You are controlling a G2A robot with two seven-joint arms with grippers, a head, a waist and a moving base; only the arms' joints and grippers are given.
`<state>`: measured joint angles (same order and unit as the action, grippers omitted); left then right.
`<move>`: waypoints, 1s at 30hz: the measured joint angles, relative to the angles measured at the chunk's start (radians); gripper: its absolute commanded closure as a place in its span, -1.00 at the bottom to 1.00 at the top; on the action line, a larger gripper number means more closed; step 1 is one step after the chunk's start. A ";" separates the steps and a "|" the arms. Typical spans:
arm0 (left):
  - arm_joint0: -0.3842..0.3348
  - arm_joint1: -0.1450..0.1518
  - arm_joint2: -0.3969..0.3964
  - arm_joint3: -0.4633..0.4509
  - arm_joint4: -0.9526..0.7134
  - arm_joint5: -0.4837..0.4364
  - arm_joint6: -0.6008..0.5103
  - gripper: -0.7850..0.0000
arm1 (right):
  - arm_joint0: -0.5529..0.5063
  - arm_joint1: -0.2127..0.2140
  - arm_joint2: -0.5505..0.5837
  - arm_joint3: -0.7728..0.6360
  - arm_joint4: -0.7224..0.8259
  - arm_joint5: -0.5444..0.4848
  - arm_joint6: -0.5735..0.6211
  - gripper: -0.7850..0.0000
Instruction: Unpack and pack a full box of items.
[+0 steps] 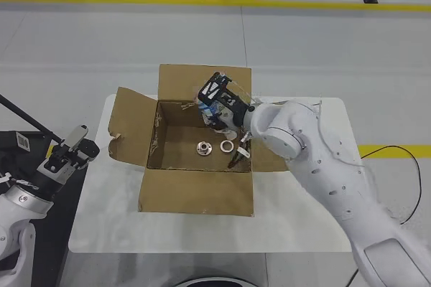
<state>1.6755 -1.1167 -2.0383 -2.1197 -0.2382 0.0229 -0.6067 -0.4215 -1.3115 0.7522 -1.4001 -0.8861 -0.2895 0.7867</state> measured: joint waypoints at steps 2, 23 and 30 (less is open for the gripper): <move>0.000 0.000 0.000 0.000 0.000 0.000 0.000 -1.00 | 0.023 -0.019 -0.039 0.058 0.015 -0.003 -0.003 1.00; 0.000 0.000 0.000 0.000 0.000 0.000 0.000 -1.00 | 0.128 -0.194 -0.257 0.545 0.123 -0.078 -0.054 0.84; 0.000 0.000 0.000 0.000 0.000 0.000 0.000 -1.00 | 0.143 -0.239 -0.283 0.637 0.115 -0.087 -0.076 0.40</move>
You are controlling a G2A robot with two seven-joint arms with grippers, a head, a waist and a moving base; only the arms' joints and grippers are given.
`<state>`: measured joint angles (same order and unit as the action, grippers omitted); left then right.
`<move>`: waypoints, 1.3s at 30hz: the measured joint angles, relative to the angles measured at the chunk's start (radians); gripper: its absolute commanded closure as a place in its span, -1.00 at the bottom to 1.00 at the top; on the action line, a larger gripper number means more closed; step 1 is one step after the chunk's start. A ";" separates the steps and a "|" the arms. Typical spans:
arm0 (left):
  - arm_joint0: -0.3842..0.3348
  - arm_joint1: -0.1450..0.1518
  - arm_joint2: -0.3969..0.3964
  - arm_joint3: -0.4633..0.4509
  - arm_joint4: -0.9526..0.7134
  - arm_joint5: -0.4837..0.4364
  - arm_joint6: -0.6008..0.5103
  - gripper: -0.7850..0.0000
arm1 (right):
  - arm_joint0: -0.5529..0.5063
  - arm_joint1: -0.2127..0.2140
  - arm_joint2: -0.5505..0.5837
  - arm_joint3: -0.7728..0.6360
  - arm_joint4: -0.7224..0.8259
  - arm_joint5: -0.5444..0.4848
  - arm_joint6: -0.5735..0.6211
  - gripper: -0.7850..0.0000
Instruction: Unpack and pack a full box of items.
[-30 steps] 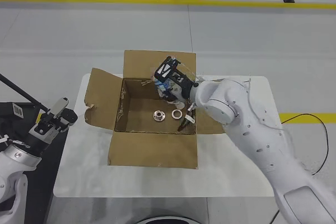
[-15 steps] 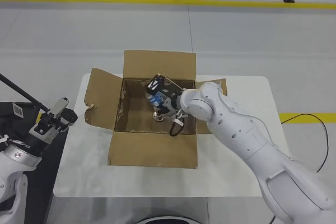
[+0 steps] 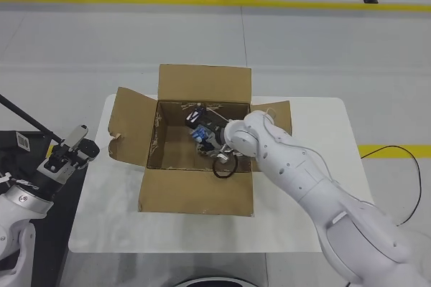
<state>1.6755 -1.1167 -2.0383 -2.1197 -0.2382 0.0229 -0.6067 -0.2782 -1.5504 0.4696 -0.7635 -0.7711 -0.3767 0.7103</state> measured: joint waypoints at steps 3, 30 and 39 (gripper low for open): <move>0.000 0.000 0.000 0.000 0.000 0.000 0.000 -1.00 | 0.005 -0.014 -0.003 0.030 -0.004 -0.008 -0.008 0.25; 0.008 0.000 -0.003 -0.005 -0.009 -0.006 0.040 -1.00 | 0.003 -0.047 0.044 0.102 -0.054 -0.046 -0.027 -0.91; 0.002 0.003 -0.016 0.008 -0.007 0.005 0.041 -1.00 | -0.010 -0.039 0.072 0.071 -0.078 -0.050 -0.017 -1.00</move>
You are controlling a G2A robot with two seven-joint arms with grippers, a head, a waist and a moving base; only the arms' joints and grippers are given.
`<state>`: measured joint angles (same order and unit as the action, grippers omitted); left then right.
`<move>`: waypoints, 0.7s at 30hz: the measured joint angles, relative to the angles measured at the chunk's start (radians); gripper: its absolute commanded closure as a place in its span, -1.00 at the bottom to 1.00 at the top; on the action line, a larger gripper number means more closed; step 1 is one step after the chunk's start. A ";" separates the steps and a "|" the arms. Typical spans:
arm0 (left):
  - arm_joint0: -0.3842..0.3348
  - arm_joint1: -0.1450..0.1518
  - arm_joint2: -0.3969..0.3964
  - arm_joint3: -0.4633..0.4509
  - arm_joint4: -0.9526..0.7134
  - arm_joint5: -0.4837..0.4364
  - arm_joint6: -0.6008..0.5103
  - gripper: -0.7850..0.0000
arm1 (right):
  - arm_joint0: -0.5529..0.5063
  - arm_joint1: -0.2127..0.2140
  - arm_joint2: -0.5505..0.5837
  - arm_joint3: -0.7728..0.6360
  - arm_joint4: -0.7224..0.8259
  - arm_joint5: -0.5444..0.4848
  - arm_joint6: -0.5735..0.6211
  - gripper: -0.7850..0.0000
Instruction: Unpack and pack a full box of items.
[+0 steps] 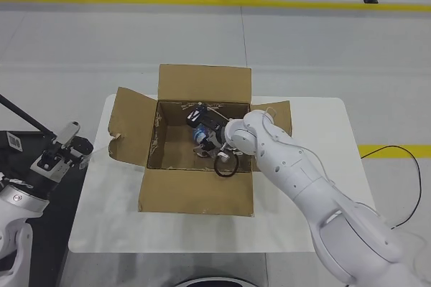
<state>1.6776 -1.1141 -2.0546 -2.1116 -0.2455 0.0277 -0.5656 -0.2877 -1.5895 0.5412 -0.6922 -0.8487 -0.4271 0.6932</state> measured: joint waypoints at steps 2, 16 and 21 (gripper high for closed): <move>-0.002 0.001 0.000 0.006 0.005 0.003 -0.001 -1.00 | -0.006 0.003 0.006 -0.015 -0.005 -0.007 0.001 -1.00; -0.065 0.015 0.072 0.086 0.101 0.041 -0.062 -1.00 | -0.168 0.117 0.186 -0.437 -0.108 -0.020 0.036 -1.00; -0.082 0.020 0.104 0.093 0.121 0.037 -0.104 -1.00 | -0.312 0.187 0.358 -0.725 -0.117 -0.050 0.096 -1.00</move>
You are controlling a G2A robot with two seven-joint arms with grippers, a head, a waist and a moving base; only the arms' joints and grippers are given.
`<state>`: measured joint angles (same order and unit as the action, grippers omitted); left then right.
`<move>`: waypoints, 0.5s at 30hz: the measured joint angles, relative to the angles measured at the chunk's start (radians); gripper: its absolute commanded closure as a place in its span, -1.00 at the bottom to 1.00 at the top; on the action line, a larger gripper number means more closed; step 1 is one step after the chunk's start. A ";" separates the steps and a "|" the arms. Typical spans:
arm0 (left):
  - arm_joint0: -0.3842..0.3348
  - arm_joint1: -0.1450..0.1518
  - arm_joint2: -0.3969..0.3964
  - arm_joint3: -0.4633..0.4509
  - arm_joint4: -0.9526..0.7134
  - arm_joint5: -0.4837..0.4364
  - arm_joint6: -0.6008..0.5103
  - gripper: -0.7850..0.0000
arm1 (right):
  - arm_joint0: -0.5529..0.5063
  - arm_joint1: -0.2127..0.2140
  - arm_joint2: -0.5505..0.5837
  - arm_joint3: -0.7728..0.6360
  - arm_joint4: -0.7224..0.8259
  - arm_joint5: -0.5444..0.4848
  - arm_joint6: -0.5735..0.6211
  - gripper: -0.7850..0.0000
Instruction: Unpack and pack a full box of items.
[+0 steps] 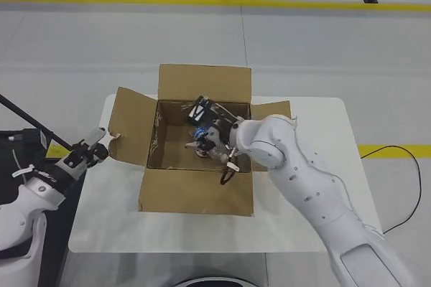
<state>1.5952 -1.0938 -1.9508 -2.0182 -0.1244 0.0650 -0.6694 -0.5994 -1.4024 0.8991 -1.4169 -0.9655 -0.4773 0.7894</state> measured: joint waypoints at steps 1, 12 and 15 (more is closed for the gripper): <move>-0.002 0.001 0.004 0.002 0.002 0.000 -0.004 -1.00 | -0.027 0.010 0.031 -0.049 0.006 -0.011 0.013 -1.00; -0.027 0.007 0.066 0.011 0.031 0.004 -0.036 -1.00 | -0.223 0.081 0.290 -0.352 0.162 -0.116 0.118 -1.00; -0.031 0.010 0.073 0.007 0.034 0.004 -0.047 -1.00 | -0.226 0.085 0.302 -0.355 0.201 -0.132 0.138 -1.00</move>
<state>1.5640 -1.0842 -1.8773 -2.0107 -0.0900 0.0694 -0.7159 -0.8256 -1.3177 1.2015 -1.7723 -0.7647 -0.6096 0.9271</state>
